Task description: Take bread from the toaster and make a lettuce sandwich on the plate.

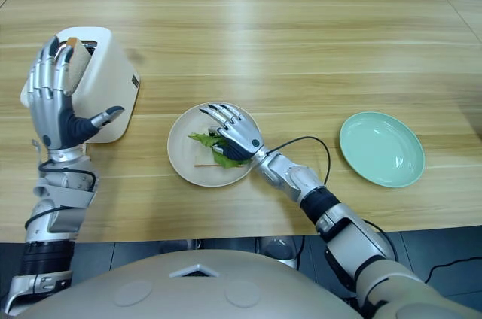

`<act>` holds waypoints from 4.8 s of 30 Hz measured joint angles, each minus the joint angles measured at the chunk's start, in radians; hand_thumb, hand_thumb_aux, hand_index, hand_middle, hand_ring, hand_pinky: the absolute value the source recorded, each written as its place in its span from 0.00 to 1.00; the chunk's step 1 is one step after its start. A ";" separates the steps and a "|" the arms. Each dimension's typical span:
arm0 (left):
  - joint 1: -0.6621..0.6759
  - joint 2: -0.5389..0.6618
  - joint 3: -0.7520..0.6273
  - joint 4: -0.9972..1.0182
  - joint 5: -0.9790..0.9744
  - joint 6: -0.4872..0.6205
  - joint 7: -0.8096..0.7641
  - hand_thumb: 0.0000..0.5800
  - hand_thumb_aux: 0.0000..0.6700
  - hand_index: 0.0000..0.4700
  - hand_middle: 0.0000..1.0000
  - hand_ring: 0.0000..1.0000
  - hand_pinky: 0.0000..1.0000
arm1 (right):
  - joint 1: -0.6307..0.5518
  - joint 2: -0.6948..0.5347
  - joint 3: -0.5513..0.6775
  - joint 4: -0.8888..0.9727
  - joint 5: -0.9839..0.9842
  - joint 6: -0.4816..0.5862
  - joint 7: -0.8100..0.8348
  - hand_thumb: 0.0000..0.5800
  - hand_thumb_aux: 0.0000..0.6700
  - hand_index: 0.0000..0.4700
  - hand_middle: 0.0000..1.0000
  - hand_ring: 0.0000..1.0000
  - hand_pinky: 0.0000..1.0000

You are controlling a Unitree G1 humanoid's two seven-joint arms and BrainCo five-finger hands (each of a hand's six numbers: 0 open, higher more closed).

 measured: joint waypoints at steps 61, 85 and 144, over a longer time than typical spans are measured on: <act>-0.339 0.197 0.122 0.261 -0.275 -0.024 -0.065 1.00 1.00 0.98 1.00 1.00 1.00 | 0.228 -0.111 -0.251 -0.311 0.051 0.116 -0.168 0.00 0.00 0.00 0.00 0.00 0.00; -0.241 -0.091 -0.402 0.384 -0.917 -0.191 -1.106 1.00 1.00 0.98 1.00 1.00 1.00 | 0.293 -0.218 -0.183 -0.523 -0.087 -0.015 -0.164 0.00 0.00 0.00 0.00 0.00 0.00; 0.112 0.128 -0.295 0.086 -0.496 -0.463 -0.526 1.00 1.00 0.98 1.00 1.00 1.00 | 0.372 -0.217 -0.223 -0.582 0.194 -0.123 0.088 1.00 1.00 0.98 1.00 1.00 1.00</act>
